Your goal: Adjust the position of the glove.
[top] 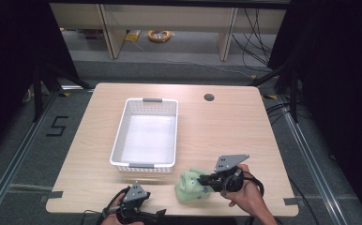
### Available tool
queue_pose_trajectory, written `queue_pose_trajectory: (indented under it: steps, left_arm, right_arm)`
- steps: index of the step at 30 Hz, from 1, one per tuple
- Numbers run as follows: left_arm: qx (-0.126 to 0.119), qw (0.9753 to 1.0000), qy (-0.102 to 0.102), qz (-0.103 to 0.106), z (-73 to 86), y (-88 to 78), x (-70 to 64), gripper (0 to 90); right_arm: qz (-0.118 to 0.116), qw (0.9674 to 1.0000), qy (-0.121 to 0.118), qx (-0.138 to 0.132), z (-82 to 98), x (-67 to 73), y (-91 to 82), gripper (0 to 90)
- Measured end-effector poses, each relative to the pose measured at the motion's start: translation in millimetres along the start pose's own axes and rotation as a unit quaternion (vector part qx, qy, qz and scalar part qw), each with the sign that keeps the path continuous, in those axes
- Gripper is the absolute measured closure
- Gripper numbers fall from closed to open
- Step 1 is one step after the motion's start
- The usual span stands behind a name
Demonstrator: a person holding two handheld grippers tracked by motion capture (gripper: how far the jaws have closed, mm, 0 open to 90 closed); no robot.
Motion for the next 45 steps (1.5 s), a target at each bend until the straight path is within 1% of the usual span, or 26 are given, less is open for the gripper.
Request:
queue_pose_trajectory:
  steps: [1, 3, 7, 8, 11, 12, 14, 15, 16, 17, 19, 22, 26, 28, 29, 30, 32, 33, 34, 35, 36, 37, 38, 40, 41, 45]
  left_arm:
    - [0.0, 1.0, 0.0, 0.0, 0.0, 0.1, 0.1, 16.1]
    - [-0.005, 1.0, -0.004, -0.002, 0.4, 0.9, -0.3, 16.1]
    - [-0.001, 1.0, -0.002, -0.001, 0.1, 0.0, 0.3, 16.1]
    - [0.002, 1.0, 0.0, 0.0, 0.2, 0.0, 0.2, 16.1]
    - [0.002, 1.0, 0.0, 0.001, 0.1, 0.3, 0.0, 16.1]
    - [0.001, 1.0, 0.0, -0.001, 0.3, 0.5, -0.2, 16.1]
    - [-0.001, 1.0, -0.008, -0.002, 0.8, 1.1, -0.7, 16.1]
    - [-0.004, 1.0, -0.003, -0.001, 0.5, 1.2, -0.3, 16.1]
    - [-0.004, 1.0, -0.004, -0.002, 0.5, 1.2, -0.3, 16.1]
    - [-0.004, 1.0, -0.004, -0.001, 0.5, 1.2, -0.3, 16.1]
    - [0.004, 1.0, -0.004, -0.003, 0.7, 0.7, -0.6, 16.1]
    - [0.003, 1.0, 0.001, 0.003, 0.5, 1.6, -1.3, 16.1]
    - [0.001, 1.0, 0.002, 0.001, 0.3, 1.5, -0.5, 16.1]
    - [0.002, 1.0, 0.004, 0.001, -1.2, 0.3, 1.0, 16.1]
    - [0.002, 1.0, 0.004, 0.001, -1.2, 0.3, 1.0, 16.1]
    - [-0.008, 0.9999, -0.006, 0.002, -3.3, 1.0, 0.4, 16.1]
    - [-0.012, 0.9998, -0.012, 0.005, -4.7, 1.2, -0.1, 16.1]
    - [-0.019, 0.9997, -0.015, 0.007, -5.9, 1.8, -0.2, 16.1]
    - [-0.024, 0.9994, -0.02, 0.014, -9.3, 1.8, 0.2, 16.2]
    - [-0.024, 0.9994, -0.02, 0.014, -9.3, 1.8, 0.2, 16.3]
    - [-0.029, 0.9991, -0.027, 0.016, -10.9, 2.4, -0.2, 16.3]
    - [-0.03, 0.9991, -0.026, 0.016, -12.2, 2.8, 0.3, 17.3]
    - [-0.035, 0.9988, -0.032, 0.014, -15.9, 3.9, 0.7, 17.8]
    - [-0.039, 0.9986, -0.032, 0.015, -19.6, 4.7, 2.8, 18.6]
    - [-0.044, 0.9982, -0.037, 0.019, -21.5, 5.3, 3.4, 20.1]
    - [-0.048, 0.9974, -0.051, 0.016, -30.2, 6.5, 3.5, 25.0]
  right_arm:
    - [-0.01, 0.9999, -0.014, -0.002, -1.1, -1.4, 4.6, 86.6]
    - [-0.013, 0.9998, -0.015, -0.004, -1.3, -1.2, 6.4, 86.6]
    - [-0.027, 0.9995, -0.012, 0.01, -0.4, -1.1, 12.4, 86.6]
    - [-0.04, 0.999, -0.019, 0.01, 1.0, -1.5, 17.0, 86.6]
    - [-0.044, 0.9987, -0.019, 0.017, 3.4, -2.9, 20.7, 86.5]
    - [-0.053, 0.9982, -0.019, 0.022, 6.2, -5.6, 24.2, 86.5]
    - [-0.053, 0.9981, -0.019, 0.022, 8.1, -7.6, 26.1, 86.4]
    - [-0.053, 0.9981, -0.011, 0.028, 10.5, -9.9, 26.9, 86.4]
    - [-0.056, 0.9979, -0.014, 0.028, 12.3, -12.5, 29.2, 86.2]
    - [-0.058, 0.9976, 0.003, 0.038, 14.7, -11.9, 29.3, 86.2]
    - [-0.063, 0.9973, -0.007, 0.038, 18.8, -13.4, 32.8, 86.0]
    - [-0.059, 0.9971, -0.014, 0.048, 19.8, -13.5, 34.8, 85.4]
    - [-0.059, 0.997, -0.02, 0.045, 19.8, -14.3, 36.3, 83.1]
    - [-0.045, 0.9983, 0.005, 0.037, 19.7, -13.5, 33.4, 73.9]
    - [-0.045, 0.9983, 0.005, 0.037, 19.7, -13.5, 33.4, 73.9]
    - [-0.023, 0.9987, 0.03, 0.033, 20.4, -12.0, 27.8, 70.1]
    - [-0.017, 0.999, 0.028, 0.03, 20.4, -12.2, 25.2, 67.9]
    - [-0.01, 0.9991, 0.033, 0.026, 20.7, -11.7, 21.5, 65.1]
    - [0.009, 0.9987, 0.047, 0.017, 21.8, -11.7, 14.8, 63.8]
    - [0.009, 0.9987, 0.047, 0.017, 21.8, -11.7, 14.8, 63.8]
    - [0.019, 0.998, 0.059, 0.014, 22.8, -11.2, 10.8, 62.4]
    - [0.026, 0.9973, 0.068, 0.005, 24.5, -13.1, 7.7, 60.3]
    - [0.033, 0.9965, 0.077, 0.009, 25.9, -13.1, 5.2, 59.4]
    - [0.037, 0.9957, 0.085, 0.007, 27.4, -13.3, 3.7, 58.3]
    - [0.047, 0.9943, 0.095, 0.007, 30.4, -14.4, 2.9, 57.5]
    - [0.06, 0.99, 0.127, 0.009, 35.3, -15.3, 2.4, 51.8]
Point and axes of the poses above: each handheld gripper's, and its own axes: y roughly forward along the jaws, z roughly out of its underside, x roughly to its left, the point moved 2 cm from there along y, roughly forward along the jaws, and after that the axes turned 1 degree about -y, right-handed, at the moved point
